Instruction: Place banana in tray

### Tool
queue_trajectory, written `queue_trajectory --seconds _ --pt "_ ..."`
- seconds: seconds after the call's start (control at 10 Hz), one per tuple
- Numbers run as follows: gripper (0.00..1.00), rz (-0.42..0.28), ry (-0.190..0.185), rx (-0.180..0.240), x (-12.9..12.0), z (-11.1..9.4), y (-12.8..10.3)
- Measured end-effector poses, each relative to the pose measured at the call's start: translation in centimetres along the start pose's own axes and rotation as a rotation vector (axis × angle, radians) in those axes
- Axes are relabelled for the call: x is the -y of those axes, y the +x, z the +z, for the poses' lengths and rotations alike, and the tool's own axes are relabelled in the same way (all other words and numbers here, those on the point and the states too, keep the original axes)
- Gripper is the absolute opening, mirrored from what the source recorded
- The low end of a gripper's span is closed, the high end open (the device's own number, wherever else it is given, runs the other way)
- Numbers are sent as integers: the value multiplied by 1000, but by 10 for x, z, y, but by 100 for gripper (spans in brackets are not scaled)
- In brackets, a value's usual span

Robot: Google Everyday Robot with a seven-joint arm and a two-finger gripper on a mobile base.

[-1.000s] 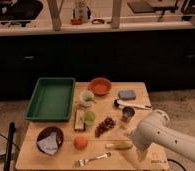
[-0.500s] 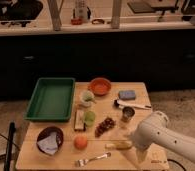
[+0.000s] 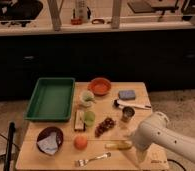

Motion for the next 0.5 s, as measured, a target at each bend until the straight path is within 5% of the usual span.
queue_trajectory --seconds 0.5 --pt "80 24 14 9 7 6 -6"
